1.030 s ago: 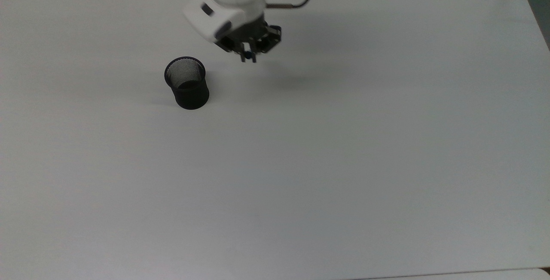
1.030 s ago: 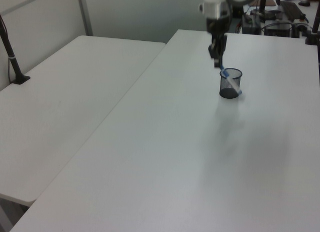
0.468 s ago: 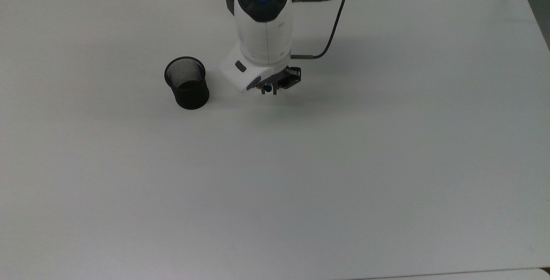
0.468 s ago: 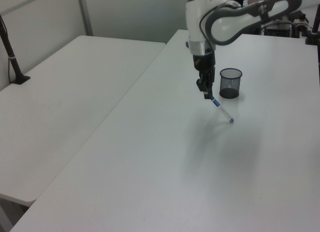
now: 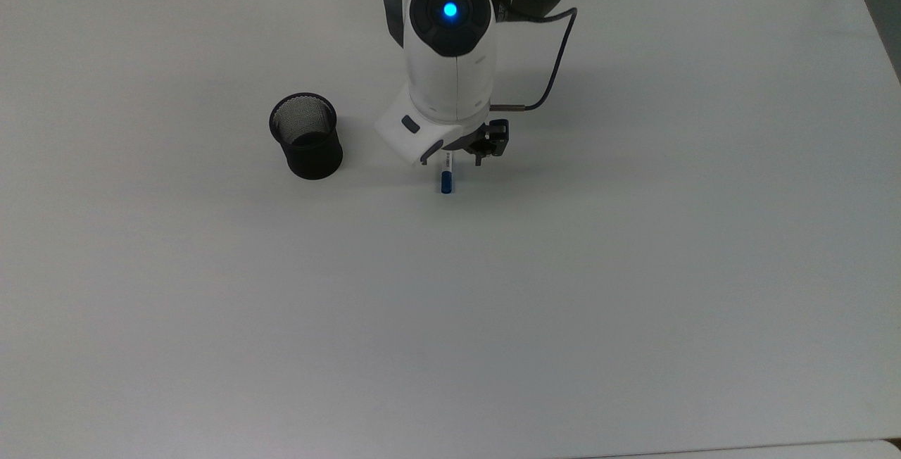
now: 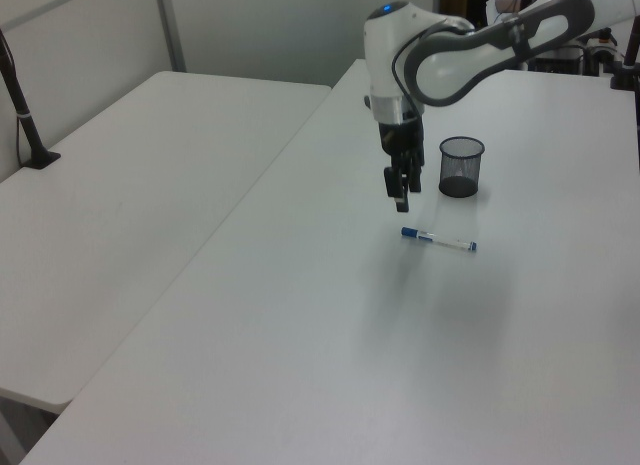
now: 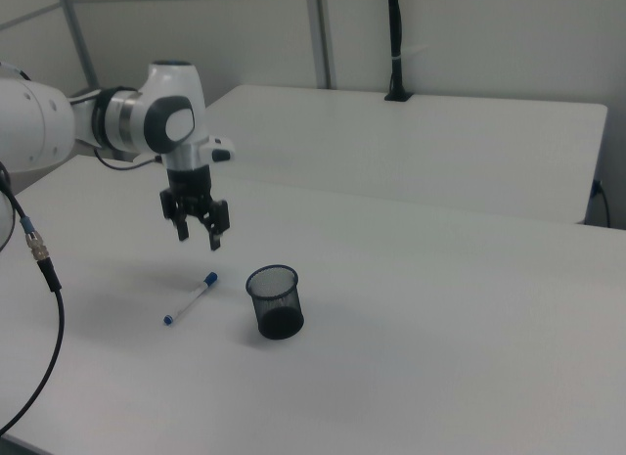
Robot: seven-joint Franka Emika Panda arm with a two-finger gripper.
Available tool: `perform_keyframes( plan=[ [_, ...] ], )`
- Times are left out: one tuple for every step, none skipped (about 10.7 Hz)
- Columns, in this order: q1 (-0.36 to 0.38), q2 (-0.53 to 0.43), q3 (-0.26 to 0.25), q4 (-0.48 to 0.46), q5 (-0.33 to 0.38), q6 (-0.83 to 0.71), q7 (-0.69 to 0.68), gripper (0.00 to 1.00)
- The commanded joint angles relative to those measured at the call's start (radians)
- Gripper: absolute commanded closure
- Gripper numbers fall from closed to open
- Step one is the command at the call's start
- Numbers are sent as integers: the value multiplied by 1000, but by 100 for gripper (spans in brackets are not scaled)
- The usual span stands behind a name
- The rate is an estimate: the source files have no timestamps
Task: Remove the marker
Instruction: 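Lower the marker to the table, open the gripper, and raise it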
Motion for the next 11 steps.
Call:
perform_keyframes(
  plan=[
    [8, -159, -14, -26, -39, -40, 17, 0],
    [7, -210, -18, -29, -51, -72, 17, 0],
    [-4, -263, -23, -29, -51, -125, 8, 0],
    [-27, -320, -23, -33, -51, -171, 5, 0],
    [-39, -369, -23, -51, -56, -199, -3, 0],
    [-48, -412, -23, -69, -70, -216, -27, 0],
    [-71, -436, -23, -69, -73, -259, -87, 0],
    [-91, -445, -23, -63, -73, -290, -147, 0],
    [-104, -450, -23, -62, -74, -294, -150, 0],
    [-104, -448, -23, -60, -75, -295, -146, 0],
    [-104, -450, -25, -62, -75, -298, -147, 0]
  ],
)
